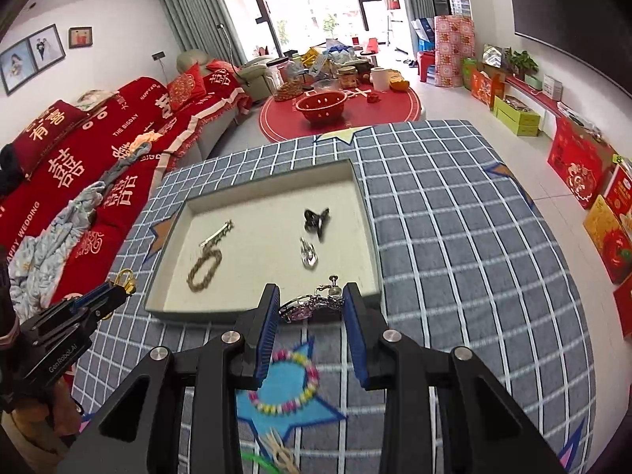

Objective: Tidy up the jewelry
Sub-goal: 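Carry the yellow hair tie and silver ring over the tray, then open both tools to drop the hair tie and ring into the tray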

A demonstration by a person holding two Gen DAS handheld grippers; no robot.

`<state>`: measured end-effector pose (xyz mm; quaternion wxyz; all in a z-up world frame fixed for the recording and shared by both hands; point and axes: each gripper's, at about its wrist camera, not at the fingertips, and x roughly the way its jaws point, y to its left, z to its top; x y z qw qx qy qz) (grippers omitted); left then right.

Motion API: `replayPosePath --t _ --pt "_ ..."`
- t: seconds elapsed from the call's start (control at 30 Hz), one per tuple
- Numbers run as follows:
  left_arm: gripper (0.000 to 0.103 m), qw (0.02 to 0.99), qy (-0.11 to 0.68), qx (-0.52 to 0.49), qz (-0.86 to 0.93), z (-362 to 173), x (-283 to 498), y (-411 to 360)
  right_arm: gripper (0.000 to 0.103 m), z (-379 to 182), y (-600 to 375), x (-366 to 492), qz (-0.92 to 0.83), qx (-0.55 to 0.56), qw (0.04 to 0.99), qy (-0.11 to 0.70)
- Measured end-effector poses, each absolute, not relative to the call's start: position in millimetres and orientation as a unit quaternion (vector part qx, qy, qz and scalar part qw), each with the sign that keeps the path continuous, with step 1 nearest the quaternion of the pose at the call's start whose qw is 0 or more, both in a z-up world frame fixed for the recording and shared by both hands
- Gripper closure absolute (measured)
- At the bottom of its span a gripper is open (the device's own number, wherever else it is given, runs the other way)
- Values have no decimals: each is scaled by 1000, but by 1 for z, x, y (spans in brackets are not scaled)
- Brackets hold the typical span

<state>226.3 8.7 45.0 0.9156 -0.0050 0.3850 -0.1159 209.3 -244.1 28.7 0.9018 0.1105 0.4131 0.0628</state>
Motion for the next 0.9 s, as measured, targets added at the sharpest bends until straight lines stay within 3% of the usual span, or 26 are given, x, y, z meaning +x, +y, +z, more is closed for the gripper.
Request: replayPosePath --t 0.37,0.9 --pt "71 908 407 24 -94 20 307 -23 68 -4 -238 299 60 107 885 450" --pt "71 879 459 78 -102 -32 341 -70 68 -59 -240 330 45 97 865 490"
